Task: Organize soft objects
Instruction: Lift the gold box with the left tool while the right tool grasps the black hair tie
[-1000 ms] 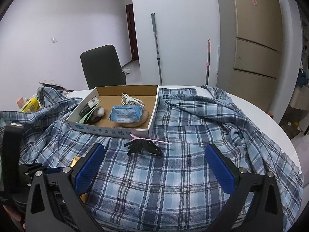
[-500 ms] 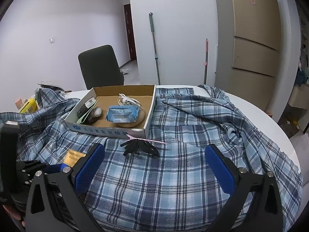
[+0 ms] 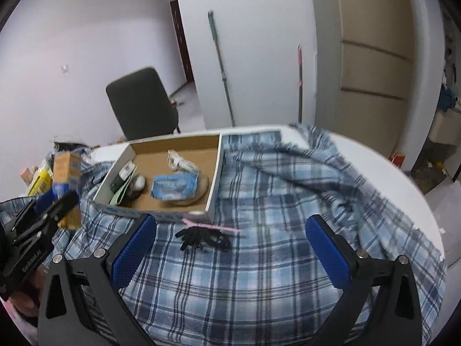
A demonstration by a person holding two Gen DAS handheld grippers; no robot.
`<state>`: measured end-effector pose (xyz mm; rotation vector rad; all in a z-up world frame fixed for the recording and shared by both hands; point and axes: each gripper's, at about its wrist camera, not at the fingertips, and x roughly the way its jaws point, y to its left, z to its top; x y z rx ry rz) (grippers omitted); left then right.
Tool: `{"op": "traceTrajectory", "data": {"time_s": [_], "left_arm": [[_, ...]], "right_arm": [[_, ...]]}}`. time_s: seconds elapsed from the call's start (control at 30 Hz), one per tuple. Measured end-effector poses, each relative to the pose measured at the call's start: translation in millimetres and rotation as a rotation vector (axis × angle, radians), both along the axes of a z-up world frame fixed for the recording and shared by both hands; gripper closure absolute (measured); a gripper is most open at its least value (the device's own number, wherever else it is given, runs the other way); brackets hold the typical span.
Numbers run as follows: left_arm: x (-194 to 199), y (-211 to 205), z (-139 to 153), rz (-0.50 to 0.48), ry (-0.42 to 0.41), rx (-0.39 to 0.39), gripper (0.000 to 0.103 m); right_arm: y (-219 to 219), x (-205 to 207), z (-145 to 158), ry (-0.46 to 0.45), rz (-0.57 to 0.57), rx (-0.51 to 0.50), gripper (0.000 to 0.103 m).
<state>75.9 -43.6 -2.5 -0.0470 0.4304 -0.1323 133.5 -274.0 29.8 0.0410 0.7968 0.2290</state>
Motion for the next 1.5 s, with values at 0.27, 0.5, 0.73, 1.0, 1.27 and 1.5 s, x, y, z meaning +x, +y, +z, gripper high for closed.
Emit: {"op": "traceTrajectory", "data": {"time_s": [0.27, 0.5, 0.73, 1.0, 1.27, 1.5], "left_arm": [[-1.5, 12.6, -9.6, 0.002, -0.049, -0.026, 0.046], [-9.1, 8.3, -12.1, -0.001, -0.071, -0.022, 0.045], [-8.3, 11.5, -13.2, 0.018, -0.06, -0.04, 0.045], [-9.6, 12.4, -12.5, 0.024, -0.072, -0.037, 0.045], [-20.5, 21.2, 10.6, 0.003, -0.071, -0.095, 0.045], [-24.7, 21.3, 56.7, 0.013, -0.198, -0.053, 0.045]], "right_arm": [[32.3, 31.3, -46.5, 0.218, 0.067, 0.005, 0.0], [55.4, 50.6, -71.1, 0.296, 0.087, -0.055, 0.012], [67.6, 54.4, -87.2, 0.32, 0.111, -0.12, 0.07], [67.4, 36.6, -76.8, 0.244, 0.159, -0.155, 0.089], [67.4, 2.1, -28.2, 0.108, 0.23, -0.118, 0.09], [82.5, -6.6, 33.5, -0.101, 0.255, -0.076, 0.09]]}}
